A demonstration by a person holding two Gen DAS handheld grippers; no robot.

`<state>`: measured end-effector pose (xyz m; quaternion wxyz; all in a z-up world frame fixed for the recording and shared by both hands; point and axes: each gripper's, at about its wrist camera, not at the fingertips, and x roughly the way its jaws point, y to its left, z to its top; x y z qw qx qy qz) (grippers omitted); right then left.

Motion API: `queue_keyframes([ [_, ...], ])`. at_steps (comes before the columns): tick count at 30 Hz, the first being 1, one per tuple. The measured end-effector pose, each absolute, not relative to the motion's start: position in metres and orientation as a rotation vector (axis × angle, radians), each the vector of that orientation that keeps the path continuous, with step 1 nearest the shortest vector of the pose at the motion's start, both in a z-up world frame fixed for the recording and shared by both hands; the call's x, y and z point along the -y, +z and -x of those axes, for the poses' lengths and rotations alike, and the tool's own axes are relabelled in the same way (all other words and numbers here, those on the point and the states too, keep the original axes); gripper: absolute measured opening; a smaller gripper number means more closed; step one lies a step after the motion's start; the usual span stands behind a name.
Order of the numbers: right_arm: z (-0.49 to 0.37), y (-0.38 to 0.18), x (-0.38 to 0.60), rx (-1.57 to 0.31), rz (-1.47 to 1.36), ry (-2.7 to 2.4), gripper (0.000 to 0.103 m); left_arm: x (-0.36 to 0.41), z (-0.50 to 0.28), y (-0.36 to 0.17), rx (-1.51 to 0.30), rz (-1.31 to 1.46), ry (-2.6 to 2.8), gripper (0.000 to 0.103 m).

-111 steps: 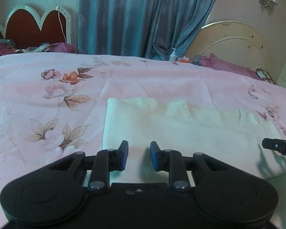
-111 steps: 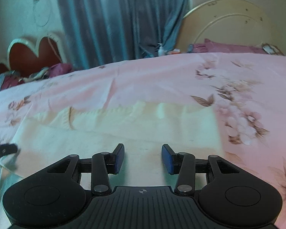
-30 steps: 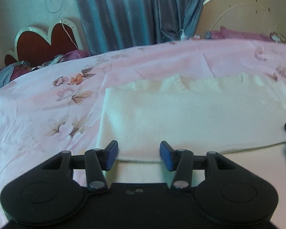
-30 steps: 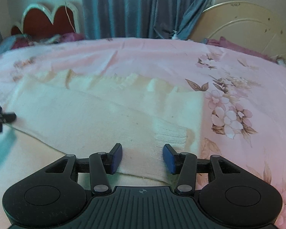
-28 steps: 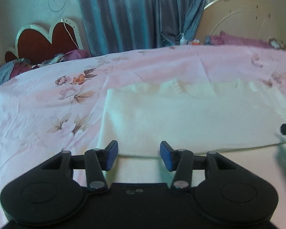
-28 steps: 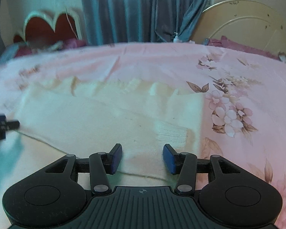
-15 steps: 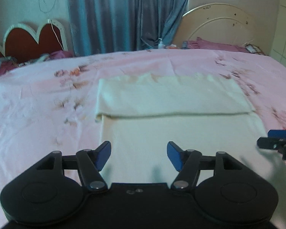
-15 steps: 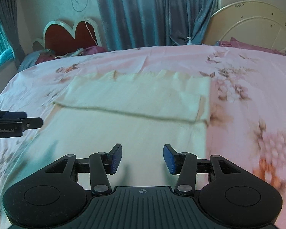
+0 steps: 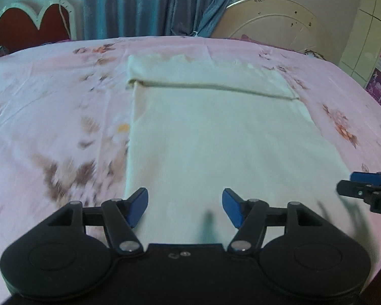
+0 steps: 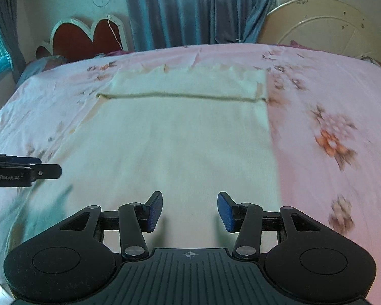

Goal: Fold small clothes
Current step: 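Move both grippers to the hem of the folded cream sweater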

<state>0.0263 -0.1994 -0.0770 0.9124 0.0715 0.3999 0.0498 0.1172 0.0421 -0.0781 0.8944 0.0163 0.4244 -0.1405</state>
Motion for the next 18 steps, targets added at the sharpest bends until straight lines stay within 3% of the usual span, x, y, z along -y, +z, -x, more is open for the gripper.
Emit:
queue_keyframes([
  [18,0.050,-0.101,0.227,-0.903,-0.182,-0.109,0.048,-0.086,-0.052,-0.105,-0.960,0.020,-0.282,0.057],
])
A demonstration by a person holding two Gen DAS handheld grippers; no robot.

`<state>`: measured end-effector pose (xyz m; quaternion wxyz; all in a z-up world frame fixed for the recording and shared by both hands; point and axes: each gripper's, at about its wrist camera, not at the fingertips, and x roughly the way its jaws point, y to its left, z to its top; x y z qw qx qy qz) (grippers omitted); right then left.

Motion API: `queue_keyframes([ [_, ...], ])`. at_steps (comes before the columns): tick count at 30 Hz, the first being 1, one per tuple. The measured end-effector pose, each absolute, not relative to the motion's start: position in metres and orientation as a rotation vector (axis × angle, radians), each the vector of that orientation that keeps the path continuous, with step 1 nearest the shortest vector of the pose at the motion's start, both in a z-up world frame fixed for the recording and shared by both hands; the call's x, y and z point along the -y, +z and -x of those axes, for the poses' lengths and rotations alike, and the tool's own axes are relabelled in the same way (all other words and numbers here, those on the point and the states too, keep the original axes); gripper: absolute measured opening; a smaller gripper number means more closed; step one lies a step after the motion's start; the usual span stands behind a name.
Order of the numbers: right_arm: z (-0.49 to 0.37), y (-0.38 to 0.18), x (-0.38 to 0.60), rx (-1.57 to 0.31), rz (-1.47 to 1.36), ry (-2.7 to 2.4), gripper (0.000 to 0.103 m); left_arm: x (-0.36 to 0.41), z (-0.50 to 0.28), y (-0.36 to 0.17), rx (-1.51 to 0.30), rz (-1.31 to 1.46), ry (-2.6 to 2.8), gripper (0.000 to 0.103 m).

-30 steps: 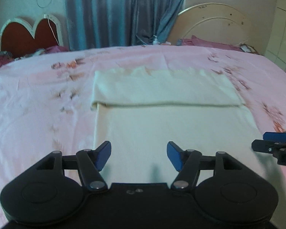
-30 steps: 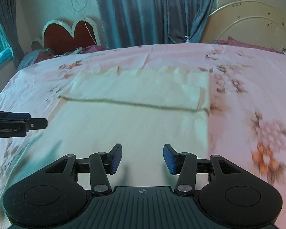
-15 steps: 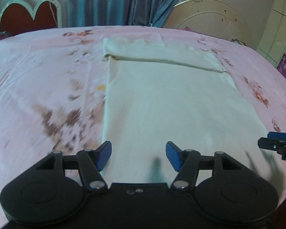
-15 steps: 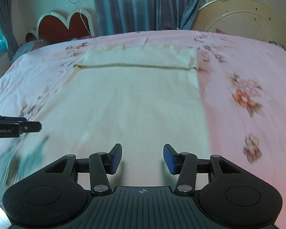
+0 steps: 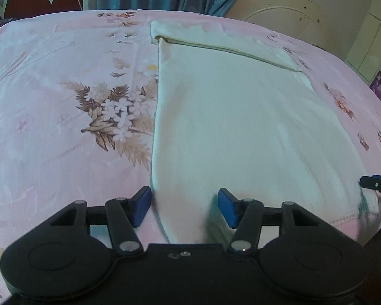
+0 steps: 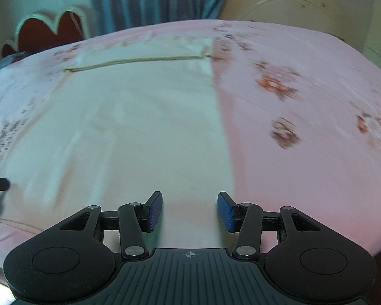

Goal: Fold small clothes
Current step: 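Move both grippers to the hem of the folded cream sweater, then close the left gripper on the hem while the right gripper grasps beside it, then lift the hem with both grippers and fold it toward the collar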

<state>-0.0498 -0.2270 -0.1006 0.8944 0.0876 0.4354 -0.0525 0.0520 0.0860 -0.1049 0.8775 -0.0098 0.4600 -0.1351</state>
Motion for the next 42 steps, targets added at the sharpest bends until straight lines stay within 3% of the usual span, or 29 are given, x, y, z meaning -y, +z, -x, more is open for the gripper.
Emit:
queue_keyframes([
  [5,0.063,-0.106,0.237,-0.926,-0.207,-0.147,0.049,-0.087,-0.044,-0.105,-0.960,0.024,-0.305,0.060],
  [7,0.067,-0.107,0.238,-0.927,-0.211,-0.155,0.063,-0.089,-0.041,-0.106,-0.960,0.030,-0.310,0.060],
  [11,0.072,-0.108,0.238,-0.938,-0.264,-0.134,0.065,-0.089,-0.037,-0.106,-0.967,0.034,-0.319,0.058],
  [13,0.072,-0.108,0.239,-0.939,-0.294,-0.126,0.058,-0.090,-0.036,-0.107,-0.975,0.055,-0.319,0.055],
  [15,0.070,-0.108,0.241,-0.947,-0.340,-0.104,0.035,-0.091,-0.037,-0.106,-0.987,0.076,-0.317,0.050],
  [19,0.068,-0.106,0.239,-0.958,-0.359,-0.086,0.023,-0.094,-0.040,-0.106,-1.013,0.129,-0.324,0.033],
  [21,0.068,-0.106,0.239,-0.959,-0.368,-0.076,0.011,-0.094,-0.043,-0.106,-1.021,0.135,-0.342,0.020],
  [22,0.068,-0.105,0.240,-0.955,-0.378,-0.069,0.009,-0.095,-0.045,-0.105,-1.026,0.148,-0.352,0.010],
  [23,0.068,-0.103,0.240,-0.952,-0.390,-0.056,0.007,-0.096,-0.046,-0.105,-1.026,0.159,-0.354,0.008],
  [42,0.027,-0.050,0.264,-0.758,-0.510,0.035,0.007,-0.088,-0.096,-0.054,-0.827,0.221,-0.384,0.006],
])
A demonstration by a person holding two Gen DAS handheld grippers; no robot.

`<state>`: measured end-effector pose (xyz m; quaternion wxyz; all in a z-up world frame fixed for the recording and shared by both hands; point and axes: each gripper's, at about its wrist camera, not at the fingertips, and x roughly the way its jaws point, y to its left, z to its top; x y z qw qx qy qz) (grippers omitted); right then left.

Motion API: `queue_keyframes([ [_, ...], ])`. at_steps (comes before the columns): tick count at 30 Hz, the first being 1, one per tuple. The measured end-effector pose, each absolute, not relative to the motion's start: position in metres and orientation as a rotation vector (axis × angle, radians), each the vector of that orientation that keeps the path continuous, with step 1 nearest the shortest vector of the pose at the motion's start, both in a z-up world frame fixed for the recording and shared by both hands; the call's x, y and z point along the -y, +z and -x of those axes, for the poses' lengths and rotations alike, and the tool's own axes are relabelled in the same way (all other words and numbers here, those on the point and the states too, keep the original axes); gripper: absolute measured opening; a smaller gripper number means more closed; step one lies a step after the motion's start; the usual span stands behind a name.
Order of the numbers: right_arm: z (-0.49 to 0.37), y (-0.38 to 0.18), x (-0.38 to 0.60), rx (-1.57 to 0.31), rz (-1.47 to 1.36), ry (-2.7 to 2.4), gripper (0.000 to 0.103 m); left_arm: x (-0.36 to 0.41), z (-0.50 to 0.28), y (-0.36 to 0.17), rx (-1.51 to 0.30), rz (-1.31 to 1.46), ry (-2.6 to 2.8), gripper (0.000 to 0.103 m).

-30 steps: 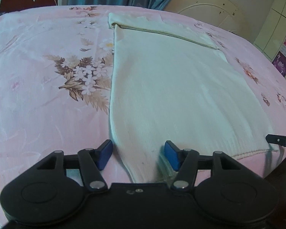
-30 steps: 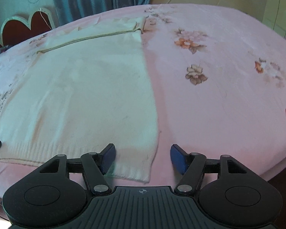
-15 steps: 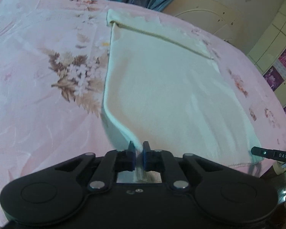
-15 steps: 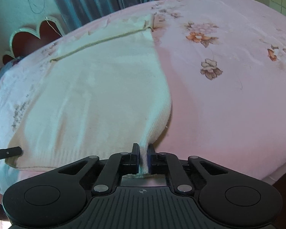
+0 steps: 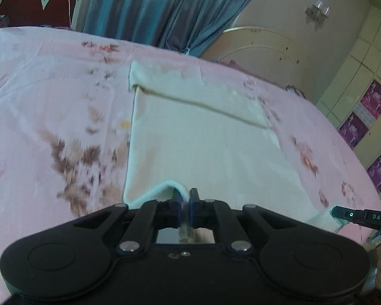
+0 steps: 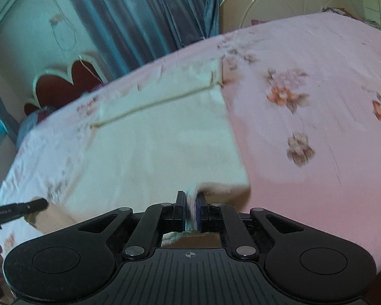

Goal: Fold small clothes
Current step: 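Lift the hem with both grippers and fold it toward the collar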

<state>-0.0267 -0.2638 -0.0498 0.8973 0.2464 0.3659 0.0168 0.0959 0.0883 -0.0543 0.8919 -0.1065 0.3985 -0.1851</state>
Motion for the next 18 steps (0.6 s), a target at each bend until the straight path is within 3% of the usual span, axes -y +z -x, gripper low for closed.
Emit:
queue_keyframes([
  [18,-0.150,-0.047,0.317,-0.655,-0.597,0.043,0.006,-0.058,-0.250,-0.052,-0.734,0.323,-0.310,0.006],
])
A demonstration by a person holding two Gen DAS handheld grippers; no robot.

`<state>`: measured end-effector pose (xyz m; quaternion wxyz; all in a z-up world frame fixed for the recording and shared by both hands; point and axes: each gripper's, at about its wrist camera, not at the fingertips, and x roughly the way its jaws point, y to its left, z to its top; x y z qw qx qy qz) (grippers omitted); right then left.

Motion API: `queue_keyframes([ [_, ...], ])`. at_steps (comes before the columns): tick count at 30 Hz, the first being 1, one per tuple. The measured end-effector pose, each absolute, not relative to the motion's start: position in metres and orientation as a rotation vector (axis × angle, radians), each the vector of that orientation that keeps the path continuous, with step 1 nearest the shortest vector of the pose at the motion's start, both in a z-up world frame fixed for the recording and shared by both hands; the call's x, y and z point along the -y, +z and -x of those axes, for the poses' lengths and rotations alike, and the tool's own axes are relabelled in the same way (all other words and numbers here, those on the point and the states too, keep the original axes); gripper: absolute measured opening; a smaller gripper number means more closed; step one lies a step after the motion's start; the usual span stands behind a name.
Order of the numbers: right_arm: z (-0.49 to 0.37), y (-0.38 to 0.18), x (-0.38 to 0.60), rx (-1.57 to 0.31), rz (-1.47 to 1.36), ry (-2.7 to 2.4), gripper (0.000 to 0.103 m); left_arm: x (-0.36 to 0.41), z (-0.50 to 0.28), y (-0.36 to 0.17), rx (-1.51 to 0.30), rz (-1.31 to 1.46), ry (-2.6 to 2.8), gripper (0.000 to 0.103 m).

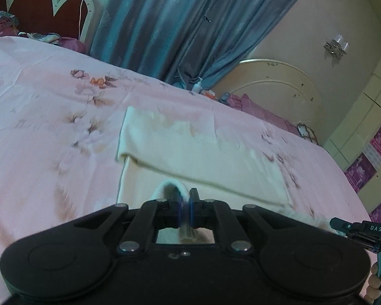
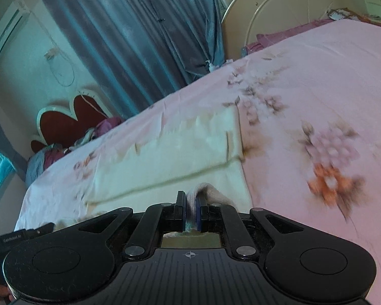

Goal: Fold small clothes
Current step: 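Lift the hem with both grippers and fold it toward the collar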

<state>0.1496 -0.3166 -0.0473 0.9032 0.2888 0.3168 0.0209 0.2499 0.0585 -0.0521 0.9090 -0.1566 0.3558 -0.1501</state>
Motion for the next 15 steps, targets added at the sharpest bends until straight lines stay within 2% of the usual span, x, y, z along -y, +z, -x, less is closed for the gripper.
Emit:
queue_keyframes([
  [15,-0.280,-0.069,0.350,-0.649,-0.637,0.008,0.006,-0.034,-0.365,-0.061,-0.697,0.300,-0.221,0.005],
])
